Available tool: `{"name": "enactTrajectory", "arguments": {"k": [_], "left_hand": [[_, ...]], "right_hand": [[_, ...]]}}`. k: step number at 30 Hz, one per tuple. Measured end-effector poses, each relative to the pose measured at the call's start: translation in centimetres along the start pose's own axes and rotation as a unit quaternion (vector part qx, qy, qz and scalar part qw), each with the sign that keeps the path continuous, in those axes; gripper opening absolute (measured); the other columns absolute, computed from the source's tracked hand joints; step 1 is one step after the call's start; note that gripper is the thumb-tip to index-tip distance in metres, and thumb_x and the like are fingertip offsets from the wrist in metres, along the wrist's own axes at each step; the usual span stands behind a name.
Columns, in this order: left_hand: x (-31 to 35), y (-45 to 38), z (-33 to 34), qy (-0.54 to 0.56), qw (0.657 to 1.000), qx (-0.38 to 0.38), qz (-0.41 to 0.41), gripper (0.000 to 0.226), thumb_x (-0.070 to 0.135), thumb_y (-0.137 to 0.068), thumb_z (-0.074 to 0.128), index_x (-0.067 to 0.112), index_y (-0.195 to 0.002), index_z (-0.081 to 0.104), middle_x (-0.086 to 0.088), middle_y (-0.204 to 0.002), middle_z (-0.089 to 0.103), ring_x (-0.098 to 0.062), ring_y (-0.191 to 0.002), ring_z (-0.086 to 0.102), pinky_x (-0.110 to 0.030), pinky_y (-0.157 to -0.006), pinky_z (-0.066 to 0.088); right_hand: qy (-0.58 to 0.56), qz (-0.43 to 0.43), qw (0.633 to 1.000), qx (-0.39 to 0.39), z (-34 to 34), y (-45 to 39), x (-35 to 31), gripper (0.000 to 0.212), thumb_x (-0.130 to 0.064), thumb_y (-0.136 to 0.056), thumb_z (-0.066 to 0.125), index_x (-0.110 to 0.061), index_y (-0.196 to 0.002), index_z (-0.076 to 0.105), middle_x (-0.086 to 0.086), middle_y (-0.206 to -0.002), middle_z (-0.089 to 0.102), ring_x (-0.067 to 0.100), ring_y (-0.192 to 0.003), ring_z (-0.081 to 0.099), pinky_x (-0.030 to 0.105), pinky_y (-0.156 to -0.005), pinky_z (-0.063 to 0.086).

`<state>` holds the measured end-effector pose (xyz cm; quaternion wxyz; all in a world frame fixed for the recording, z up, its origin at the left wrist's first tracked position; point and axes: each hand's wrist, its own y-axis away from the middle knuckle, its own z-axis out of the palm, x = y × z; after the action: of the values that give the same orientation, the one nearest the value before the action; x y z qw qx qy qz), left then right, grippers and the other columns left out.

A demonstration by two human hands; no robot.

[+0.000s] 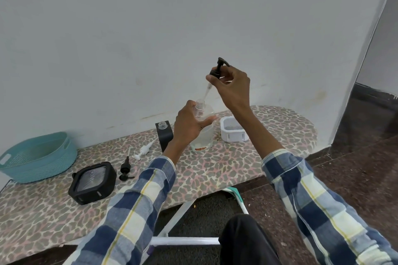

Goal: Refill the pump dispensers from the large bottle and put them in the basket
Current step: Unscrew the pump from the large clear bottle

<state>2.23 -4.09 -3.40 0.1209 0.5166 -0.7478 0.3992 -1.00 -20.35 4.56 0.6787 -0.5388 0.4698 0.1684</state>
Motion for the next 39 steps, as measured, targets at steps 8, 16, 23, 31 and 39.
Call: {"name": "enactTrajectory", "arguments": {"k": [8,16,23,31,39], "left_hand": [[-0.7,0.3,-0.3,0.010,1.000,-0.006,-0.010,0.069,0.067,-0.076,0.087,0.024,-0.112,0.048,0.004,-0.105,0.068,-0.019,-0.091,0.066,-0.032,-0.071,0.045],[-1.8,0.6,-0.5,0.041,0.999,0.001,-0.021,0.073,0.074,-0.075,0.085,0.023,-0.114,0.051,0.003,-0.107,0.070,-0.020,-0.094,0.069,-0.039,-0.079,0.057],[-2.2,1.1,-0.9,0.086,0.996,0.012,-0.016,0.066,0.065,-0.078,0.088,0.020,-0.112,0.054,0.003,-0.106,0.071,-0.020,-0.094,0.068,-0.036,-0.079,0.055],[-1.7,1.8,-0.8,0.099,0.995,0.017,-0.007,0.060,0.058,-0.082,0.088,0.020,-0.106,0.048,0.011,-0.094,0.059,-0.006,-0.080,0.056,-0.024,-0.068,0.042],[-1.5,2.0,-0.4,0.099,0.995,0.005,-0.006,0.055,0.046,-0.085,0.089,0.022,-0.112,0.047,0.019,-0.097,0.055,0.016,-0.083,0.055,-0.006,-0.068,0.038]], "right_hand": [[-0.117,0.029,0.984,0.133,-2.0,-1.3,-0.3,0.016,-0.032,-0.094,0.078,-0.023,-0.107,0.076,-0.010,-0.099,0.079,0.004,-0.088,0.069,0.040,-0.087,0.062],[-0.148,0.034,0.949,0.276,-5.0,-4.5,0.5,0.024,-0.039,-0.101,0.063,-0.015,-0.108,0.064,0.008,-0.101,0.072,0.021,-0.081,0.066,0.044,-0.083,0.060],[-0.011,0.084,0.973,0.215,-4.1,-3.1,6.5,0.026,-0.041,-0.105,0.058,-0.016,-0.113,0.062,0.001,-0.106,0.069,0.005,-0.085,0.062,0.034,-0.085,0.052],[0.220,0.108,0.967,-0.070,0.9,-1.9,11.5,0.044,-0.052,-0.104,0.058,-0.010,-0.104,0.071,0.010,-0.096,0.074,0.030,-0.095,0.067,0.039,-0.077,0.050],[0.424,0.110,0.876,-0.200,4.8,-0.9,14.0,0.038,-0.048,-0.107,0.053,-0.012,-0.101,0.066,0.014,-0.115,0.070,0.037,-0.130,0.051,0.055,-0.109,0.031]]}}
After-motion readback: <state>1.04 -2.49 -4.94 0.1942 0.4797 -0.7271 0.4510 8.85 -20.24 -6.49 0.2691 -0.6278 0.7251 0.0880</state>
